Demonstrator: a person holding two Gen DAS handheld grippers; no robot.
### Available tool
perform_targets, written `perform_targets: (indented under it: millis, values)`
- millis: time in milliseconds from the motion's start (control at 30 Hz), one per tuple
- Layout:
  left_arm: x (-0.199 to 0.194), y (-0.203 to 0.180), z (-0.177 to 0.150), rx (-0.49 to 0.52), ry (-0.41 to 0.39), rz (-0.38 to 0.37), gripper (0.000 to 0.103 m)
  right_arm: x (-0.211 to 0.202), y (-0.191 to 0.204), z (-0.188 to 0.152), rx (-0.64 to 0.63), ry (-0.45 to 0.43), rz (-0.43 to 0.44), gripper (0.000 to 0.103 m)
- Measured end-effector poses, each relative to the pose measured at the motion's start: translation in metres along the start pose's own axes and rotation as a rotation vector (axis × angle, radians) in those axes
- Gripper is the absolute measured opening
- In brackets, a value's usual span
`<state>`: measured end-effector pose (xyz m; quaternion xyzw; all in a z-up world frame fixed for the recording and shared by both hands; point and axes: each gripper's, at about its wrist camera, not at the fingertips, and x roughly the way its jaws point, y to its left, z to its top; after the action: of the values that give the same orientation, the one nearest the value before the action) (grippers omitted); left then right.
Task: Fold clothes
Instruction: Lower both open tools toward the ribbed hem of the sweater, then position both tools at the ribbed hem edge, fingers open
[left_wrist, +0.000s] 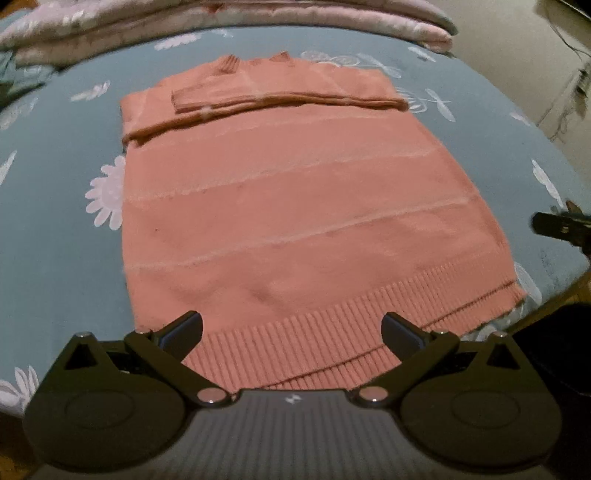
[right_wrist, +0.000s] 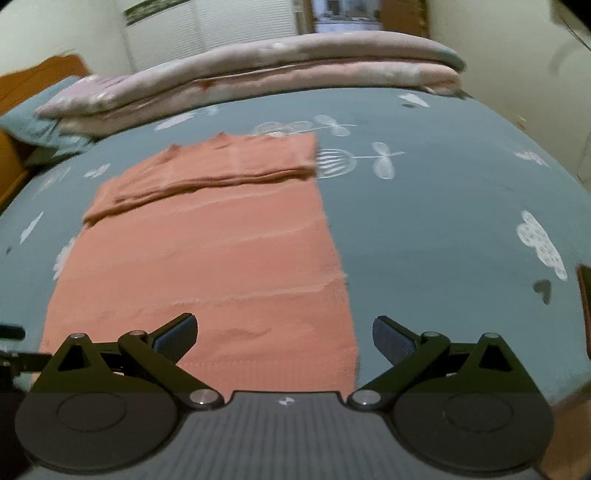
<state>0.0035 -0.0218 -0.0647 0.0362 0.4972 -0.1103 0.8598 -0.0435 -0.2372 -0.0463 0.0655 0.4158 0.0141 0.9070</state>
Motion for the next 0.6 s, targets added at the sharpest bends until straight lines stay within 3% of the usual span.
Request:
perform_targets:
  millis: [200,300,467,533,600]
  values:
    - [-0.004,-0.027,-0.018,0.332,-0.041,0.025,0.102,-0.004,0.048,-0.004,-0.418,-0.073,0.06,0.098]
    - [-0.006,-0.035,-0.024,0.413,-0.068,0.069,0.102,0.0,0.068,-0.003,-0.582,-0.047,0.036,0.098]
    - [-0.024,-0.015,-0.031,0.322,-0.105,0.036,0.102,-0.004,0.063,-0.011,-0.631,-0.021,-0.08,0.094]
    - [-0.029,-0.001,-0.032,0.288,-0.108,0.03,0.102,-0.01,0.05,-0.013,-0.58,-0.015,-0.096,0.085]
    - [-0.03,0.012,-0.028,0.252,-0.1,0.051,0.102,-0.013,0.041,-0.014,-0.549,-0.01,-0.071,0.064]
